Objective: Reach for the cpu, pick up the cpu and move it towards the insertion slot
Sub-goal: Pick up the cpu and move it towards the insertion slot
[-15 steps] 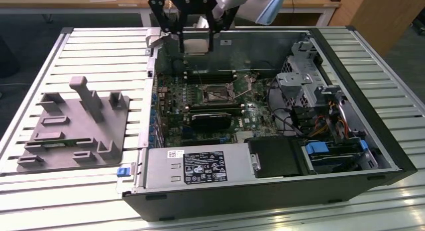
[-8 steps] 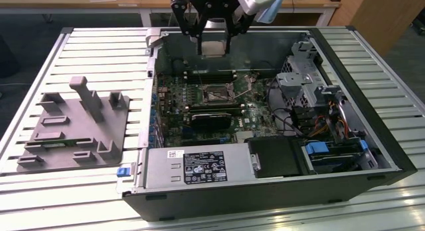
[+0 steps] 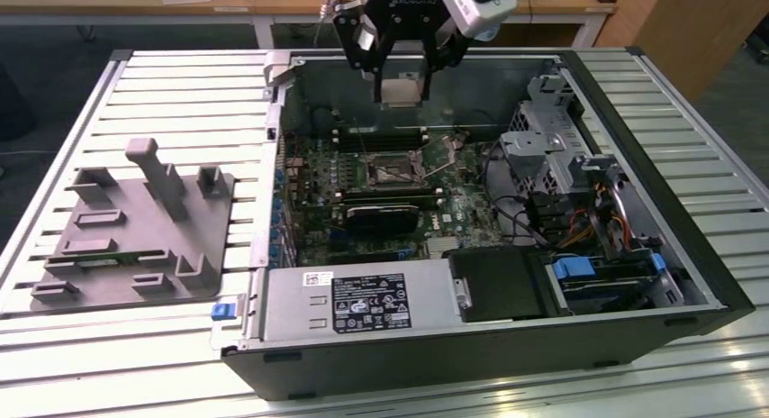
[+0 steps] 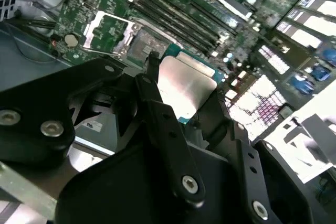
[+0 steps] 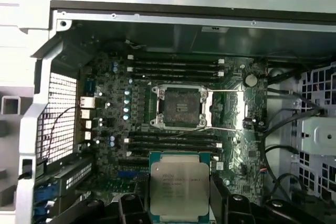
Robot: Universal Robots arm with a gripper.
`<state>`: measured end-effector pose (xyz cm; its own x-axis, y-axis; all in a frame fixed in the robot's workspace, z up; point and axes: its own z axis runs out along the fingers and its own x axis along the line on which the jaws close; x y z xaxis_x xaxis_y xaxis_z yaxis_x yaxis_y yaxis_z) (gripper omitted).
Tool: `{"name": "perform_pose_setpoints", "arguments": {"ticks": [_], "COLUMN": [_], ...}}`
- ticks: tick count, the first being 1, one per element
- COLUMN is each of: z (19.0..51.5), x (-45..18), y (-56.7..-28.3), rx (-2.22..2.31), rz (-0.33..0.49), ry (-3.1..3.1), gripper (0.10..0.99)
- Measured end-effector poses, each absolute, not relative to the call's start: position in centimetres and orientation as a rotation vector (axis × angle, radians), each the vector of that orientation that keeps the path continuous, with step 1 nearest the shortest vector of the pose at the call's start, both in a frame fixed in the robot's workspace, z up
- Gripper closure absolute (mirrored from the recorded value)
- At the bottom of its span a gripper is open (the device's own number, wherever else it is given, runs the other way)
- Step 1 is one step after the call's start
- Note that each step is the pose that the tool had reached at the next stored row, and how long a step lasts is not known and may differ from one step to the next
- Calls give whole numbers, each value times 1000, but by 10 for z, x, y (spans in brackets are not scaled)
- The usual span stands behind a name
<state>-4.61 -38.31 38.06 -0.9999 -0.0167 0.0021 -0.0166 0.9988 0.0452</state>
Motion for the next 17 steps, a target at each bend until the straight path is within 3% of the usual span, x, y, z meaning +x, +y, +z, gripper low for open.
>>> {"name": "perform_pose_setpoints", "arguments": {"ticks": [17], "z": [357], "x": [-33], "y": [-337], "rx": [27], "rz": [-70], "ry": [-3138], "gripper": [545]}}
